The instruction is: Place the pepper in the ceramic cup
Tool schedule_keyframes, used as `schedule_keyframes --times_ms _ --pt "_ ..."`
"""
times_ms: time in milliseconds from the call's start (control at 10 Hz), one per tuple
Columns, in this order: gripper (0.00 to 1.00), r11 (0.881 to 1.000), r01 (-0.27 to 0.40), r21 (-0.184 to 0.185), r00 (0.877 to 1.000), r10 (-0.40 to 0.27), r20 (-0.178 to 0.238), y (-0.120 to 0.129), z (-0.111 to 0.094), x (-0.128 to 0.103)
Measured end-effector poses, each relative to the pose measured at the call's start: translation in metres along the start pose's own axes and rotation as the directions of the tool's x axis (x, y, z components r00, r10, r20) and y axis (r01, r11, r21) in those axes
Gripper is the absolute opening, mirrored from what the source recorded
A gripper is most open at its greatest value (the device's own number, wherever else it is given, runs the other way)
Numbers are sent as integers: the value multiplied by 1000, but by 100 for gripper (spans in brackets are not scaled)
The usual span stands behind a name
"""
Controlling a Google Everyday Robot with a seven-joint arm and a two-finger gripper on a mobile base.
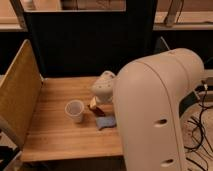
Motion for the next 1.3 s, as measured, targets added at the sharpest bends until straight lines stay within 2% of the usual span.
schedule_keyframes --times_ms 300,500,1000,1200,1300 --pt "78 999 21 -27 1000 -22 -16 16 -2 4" --pt "78 997 45 -64 998 -48 -51 36 9 11" --pt "78 988 95 -122 989 -108 -99 62 44 17" --pt "76 987 107 -124 988 -119 -100 61 56 11" --pt "70 988 106 -114 988 -118 -104 56 63 8"
